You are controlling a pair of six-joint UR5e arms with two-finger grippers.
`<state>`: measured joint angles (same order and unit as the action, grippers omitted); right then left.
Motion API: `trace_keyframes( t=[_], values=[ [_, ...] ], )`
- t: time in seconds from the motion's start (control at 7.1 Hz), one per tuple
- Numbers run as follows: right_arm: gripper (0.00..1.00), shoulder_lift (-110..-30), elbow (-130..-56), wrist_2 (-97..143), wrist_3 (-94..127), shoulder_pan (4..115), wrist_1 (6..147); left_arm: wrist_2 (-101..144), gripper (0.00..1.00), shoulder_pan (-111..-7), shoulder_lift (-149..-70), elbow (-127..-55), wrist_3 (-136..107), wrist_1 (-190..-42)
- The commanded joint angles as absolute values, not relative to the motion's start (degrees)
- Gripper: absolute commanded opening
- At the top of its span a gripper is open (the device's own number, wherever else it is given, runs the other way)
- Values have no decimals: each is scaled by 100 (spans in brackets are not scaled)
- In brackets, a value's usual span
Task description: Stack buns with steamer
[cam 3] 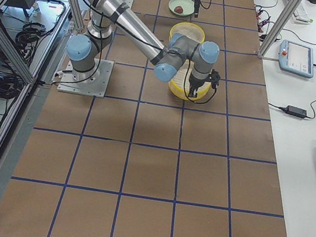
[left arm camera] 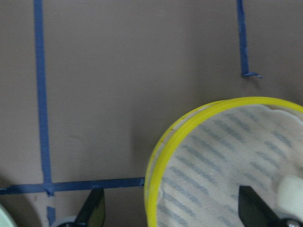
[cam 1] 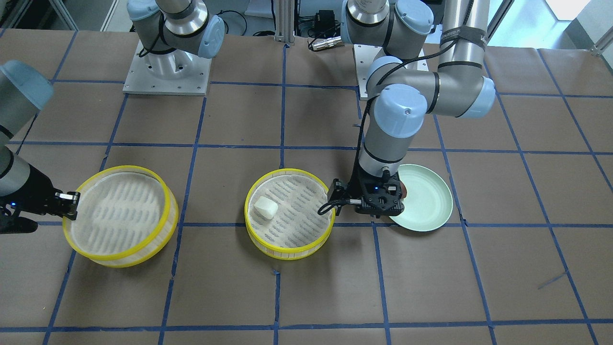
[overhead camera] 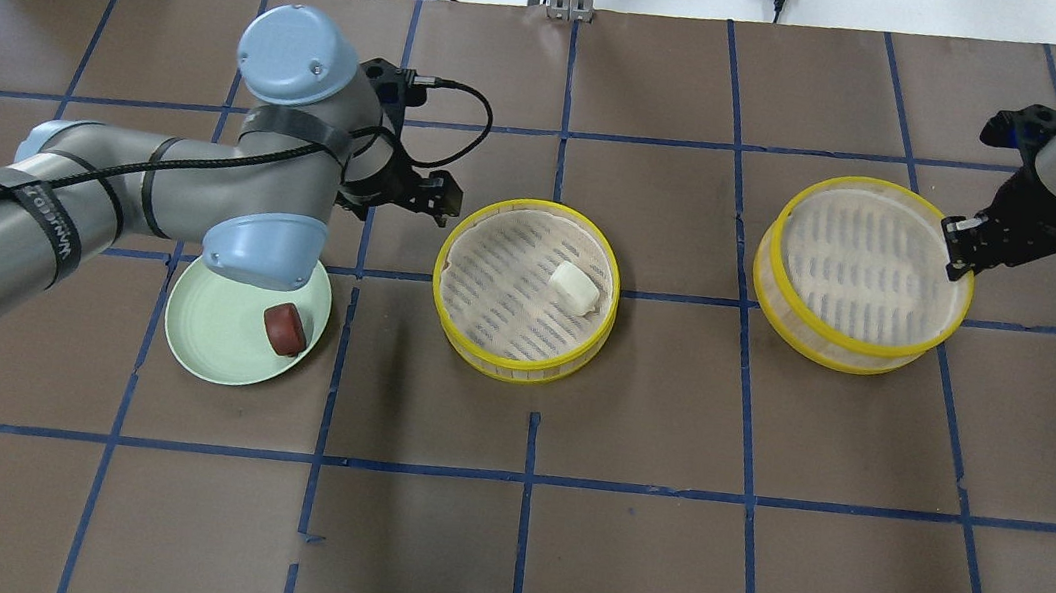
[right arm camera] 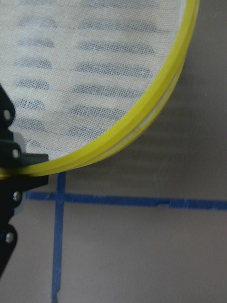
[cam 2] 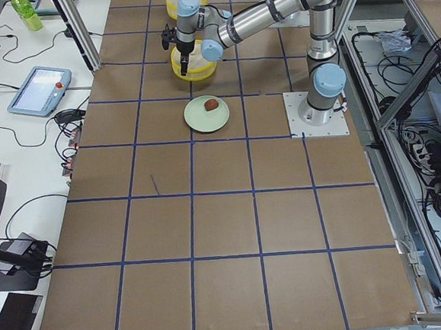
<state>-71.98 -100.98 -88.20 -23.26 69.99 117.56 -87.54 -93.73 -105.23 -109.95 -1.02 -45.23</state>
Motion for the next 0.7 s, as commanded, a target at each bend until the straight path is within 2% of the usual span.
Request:
trace_keyframes(
  t=[0.0,0.28,0.42,0.56],
  values=[
    [6,-7355,-9976,-8754,-993,8334,11707,-8771,100,-8581,-10083,-11905,788,-4526],
    [6,-7383,-9941,-8867,546,9443,11742,-8842,99,-7887,-10072,-12522,1412,-4518],
    [6,-7348,-9810,-8964,1067,9857,11716,-8842,94,-7753,-10072,-12733,1485,-4509],
    [6,-7304,-9791,-9017,1342,10114,11698,-8842,78,-7743,-10072,-12805,1477,-4500]
  ],
)
